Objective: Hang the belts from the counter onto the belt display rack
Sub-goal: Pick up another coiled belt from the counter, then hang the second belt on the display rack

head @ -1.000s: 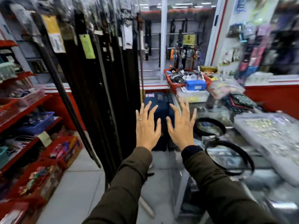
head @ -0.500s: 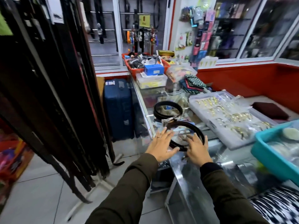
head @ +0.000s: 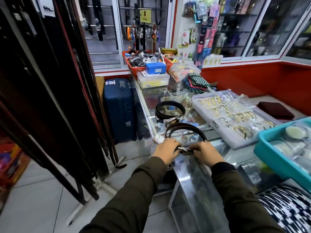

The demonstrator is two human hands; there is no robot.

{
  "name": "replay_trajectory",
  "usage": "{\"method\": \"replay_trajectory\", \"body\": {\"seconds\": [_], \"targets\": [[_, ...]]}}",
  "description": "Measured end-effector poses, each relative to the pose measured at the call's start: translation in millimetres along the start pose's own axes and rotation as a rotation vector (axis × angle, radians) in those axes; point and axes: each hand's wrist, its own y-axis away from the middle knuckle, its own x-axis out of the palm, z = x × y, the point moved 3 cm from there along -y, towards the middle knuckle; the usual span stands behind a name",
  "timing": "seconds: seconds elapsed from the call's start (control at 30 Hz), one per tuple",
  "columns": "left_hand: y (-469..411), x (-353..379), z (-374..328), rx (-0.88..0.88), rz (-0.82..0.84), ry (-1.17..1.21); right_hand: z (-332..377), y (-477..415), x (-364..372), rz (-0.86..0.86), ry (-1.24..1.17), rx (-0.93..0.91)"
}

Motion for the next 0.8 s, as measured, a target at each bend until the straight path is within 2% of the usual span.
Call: {"method": "replay_trajectory", "body": {"seconds": [0.23, 0.37, 0.5, 0.57, 0.67, 0.73, 0.8], "targets": [[25.2, -43.9, 28.2, 0.057, -0.222, 0.067, 40.6, -9.5, -18.5, 0.074, -0.251, -0.148], [49.3, -71.0, 49.0, 0.011, -0.374, 0.205, 82.1, -18.3, -11.8, 0.128, -0.419, -0.246], [75.9, -96.5, 68.8, -0.130, -0.641, 0.353, 129.7, -28.0, -4.9, 0.100, -0.529, -0.340], [88.0, -104.1, 81.0, -0.314, -0.794, 0.539, 153.7, -30.2, -5.4, 0.079, -0.597, -0.361], [106.3, -112.2, 95.1, -0.589, -0.933, 1.041, 189.3, -32.7, -4.0, 0.031, -0.697, -0.427], [113.3, -117.0, 100.2, -0.591, -0.901, 1.212, 209.3, -35.4, -2.0, 0.014, -0.791, -0.453], [124.2, -125.8, 100.5, -0.545, -0.874, 1.192, 224.9, -39.2, 1.1, 0.034, -0.921, -0.435]]}}
